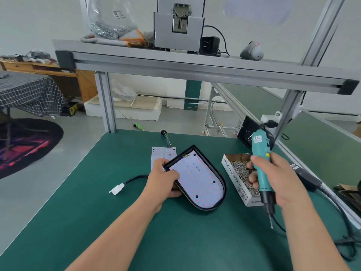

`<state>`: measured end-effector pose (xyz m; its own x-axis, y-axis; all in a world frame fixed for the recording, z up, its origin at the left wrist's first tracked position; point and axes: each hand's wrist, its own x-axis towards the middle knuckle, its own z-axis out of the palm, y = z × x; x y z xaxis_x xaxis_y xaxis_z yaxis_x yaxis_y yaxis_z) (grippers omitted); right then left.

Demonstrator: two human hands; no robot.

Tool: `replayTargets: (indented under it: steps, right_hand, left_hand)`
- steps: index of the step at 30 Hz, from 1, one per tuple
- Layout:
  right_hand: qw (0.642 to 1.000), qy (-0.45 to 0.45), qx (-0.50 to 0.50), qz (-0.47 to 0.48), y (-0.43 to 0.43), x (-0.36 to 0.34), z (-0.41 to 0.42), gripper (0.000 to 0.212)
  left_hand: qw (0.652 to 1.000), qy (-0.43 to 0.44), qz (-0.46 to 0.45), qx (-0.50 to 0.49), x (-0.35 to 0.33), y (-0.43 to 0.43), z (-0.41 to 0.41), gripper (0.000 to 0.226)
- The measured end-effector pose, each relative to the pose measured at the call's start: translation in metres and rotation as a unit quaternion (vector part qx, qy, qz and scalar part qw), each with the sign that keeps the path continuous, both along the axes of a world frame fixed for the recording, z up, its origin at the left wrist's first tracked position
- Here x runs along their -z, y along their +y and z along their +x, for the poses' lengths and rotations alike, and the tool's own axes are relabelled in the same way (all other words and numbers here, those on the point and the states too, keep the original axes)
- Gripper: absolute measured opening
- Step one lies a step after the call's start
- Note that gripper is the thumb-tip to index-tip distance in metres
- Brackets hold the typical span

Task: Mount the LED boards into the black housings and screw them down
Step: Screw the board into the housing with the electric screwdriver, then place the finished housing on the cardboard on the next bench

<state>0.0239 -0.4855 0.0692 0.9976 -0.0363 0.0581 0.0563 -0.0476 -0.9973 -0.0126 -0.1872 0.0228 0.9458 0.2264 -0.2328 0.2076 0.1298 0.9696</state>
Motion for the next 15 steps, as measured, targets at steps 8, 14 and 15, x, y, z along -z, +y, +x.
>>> replayTargets:
  steps: [8,14,15]
  right_hand:
    - [0.963,0.003,0.138,-0.230,-0.081,0.019,0.010,0.019]
    - [0.919,0.047,0.158,-0.357,-0.091,0.028,0.008,0.013]
    - [0.907,0.055,0.147,-0.391,-0.090,0.028,0.007,0.013]
  left_hand:
    - [1.000,-0.002,-0.002,0.010,0.002,0.000,0.001,0.038]
    - [0.999,-0.006,-0.031,0.026,0.002,0.003,0.001,0.035]
    - [0.999,-0.007,-0.039,0.029,0.002,0.004,0.001,0.034]
